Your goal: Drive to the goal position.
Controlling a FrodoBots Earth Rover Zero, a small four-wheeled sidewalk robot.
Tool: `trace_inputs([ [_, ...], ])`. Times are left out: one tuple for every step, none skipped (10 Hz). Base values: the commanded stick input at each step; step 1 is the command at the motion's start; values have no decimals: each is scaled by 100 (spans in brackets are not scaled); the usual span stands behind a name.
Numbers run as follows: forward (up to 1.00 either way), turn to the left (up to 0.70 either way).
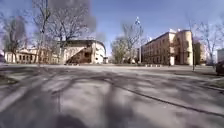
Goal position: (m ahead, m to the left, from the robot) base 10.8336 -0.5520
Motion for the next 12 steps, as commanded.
trace_inputs([
  [85,0],
  [85,0],
  [85,0],
  [85,0],
  [85,0],
  [85,0],
  [85,0],
  [85,0],
  [85,0],
  [85,0],
  [85,0],
  [85,0],
])
